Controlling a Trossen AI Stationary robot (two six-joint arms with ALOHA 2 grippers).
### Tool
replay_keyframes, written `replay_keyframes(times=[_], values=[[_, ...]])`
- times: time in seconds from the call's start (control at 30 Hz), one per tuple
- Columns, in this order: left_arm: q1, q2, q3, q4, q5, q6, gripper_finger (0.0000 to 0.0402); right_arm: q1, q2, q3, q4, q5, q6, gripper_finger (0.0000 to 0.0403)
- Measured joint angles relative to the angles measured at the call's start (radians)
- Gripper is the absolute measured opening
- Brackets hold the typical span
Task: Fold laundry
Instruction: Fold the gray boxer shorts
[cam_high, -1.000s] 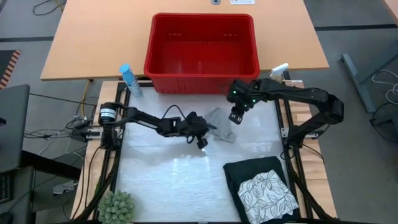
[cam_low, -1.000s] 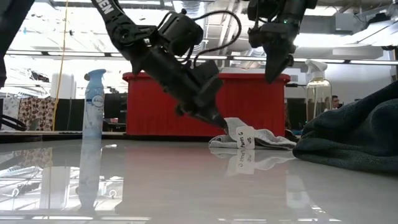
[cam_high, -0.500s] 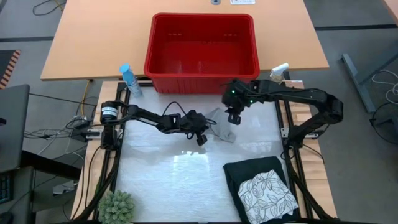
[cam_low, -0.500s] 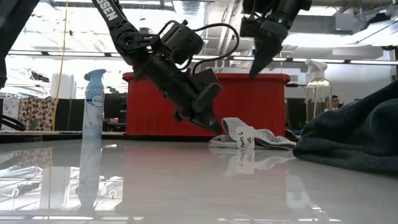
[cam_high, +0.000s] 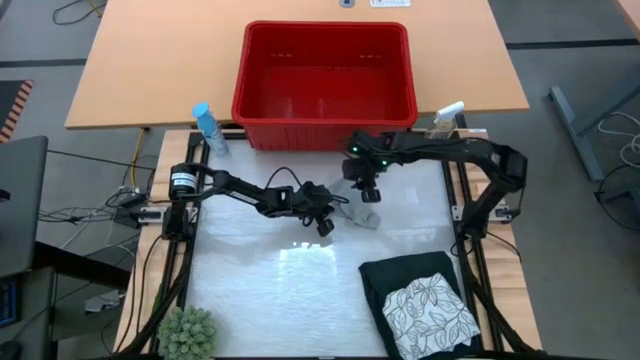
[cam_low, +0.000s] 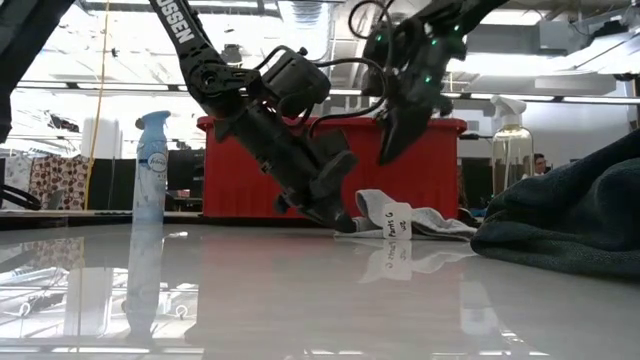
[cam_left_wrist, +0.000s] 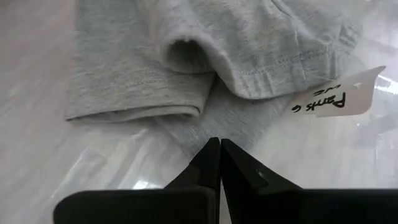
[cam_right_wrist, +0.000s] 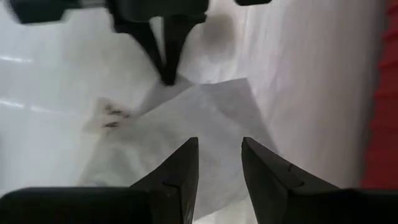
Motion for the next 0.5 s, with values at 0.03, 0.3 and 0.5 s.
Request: replay_keyframes(times=[0.03,0.3,0.5], values=[[0.000,0.000,0.000,0.000,0.001,-0.006,0.0000,-0.004,0.010,0.000,0.018,0.000,-0.020,0.0146],[-0.001,0.000,0.000,-0.002,-0.001,-0.017,0.0000,-0.011,0.063,0.001,0.065,-0.083,-0.166,0.0146],[-0.001,0.000,0.000,-0.002,-0.004,-0.018,0.0000,-0.007,0.115,0.001,0.080,-0.090,-0.205,0.0146]])
